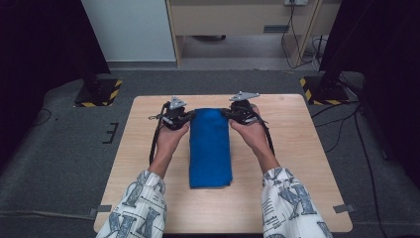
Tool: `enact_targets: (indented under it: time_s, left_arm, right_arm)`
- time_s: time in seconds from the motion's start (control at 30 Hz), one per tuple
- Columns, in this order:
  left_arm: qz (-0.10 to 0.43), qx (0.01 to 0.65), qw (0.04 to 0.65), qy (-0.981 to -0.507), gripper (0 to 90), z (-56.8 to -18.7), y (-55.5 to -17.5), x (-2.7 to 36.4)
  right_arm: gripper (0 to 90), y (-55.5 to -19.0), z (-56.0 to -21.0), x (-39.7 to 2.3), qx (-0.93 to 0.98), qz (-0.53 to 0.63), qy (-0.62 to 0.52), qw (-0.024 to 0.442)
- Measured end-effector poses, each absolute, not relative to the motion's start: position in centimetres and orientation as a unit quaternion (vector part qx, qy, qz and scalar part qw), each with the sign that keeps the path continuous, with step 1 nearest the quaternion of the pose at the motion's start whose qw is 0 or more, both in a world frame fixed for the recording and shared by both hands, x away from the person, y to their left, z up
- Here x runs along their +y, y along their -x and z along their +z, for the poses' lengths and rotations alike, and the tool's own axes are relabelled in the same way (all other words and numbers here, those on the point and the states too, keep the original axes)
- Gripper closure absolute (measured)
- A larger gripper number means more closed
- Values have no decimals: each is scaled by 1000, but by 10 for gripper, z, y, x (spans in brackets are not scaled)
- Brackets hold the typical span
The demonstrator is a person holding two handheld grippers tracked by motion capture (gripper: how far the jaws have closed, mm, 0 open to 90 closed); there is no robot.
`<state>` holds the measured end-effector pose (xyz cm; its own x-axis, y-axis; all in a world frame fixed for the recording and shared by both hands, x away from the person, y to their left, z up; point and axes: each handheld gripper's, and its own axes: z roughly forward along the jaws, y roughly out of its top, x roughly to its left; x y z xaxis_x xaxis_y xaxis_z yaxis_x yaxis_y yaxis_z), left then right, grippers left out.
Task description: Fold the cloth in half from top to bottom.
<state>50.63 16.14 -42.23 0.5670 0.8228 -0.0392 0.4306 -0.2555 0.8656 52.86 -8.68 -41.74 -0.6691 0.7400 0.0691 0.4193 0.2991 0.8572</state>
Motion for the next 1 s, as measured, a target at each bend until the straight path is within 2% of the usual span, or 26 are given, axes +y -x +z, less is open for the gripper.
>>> enact_targets:
  time_s: [1.0]
  left_arm:
    - [209,405,454,-765,877,-443,-483,166]
  right_arm:
    - [869,-502,-447,-91,790,469,-363,157]
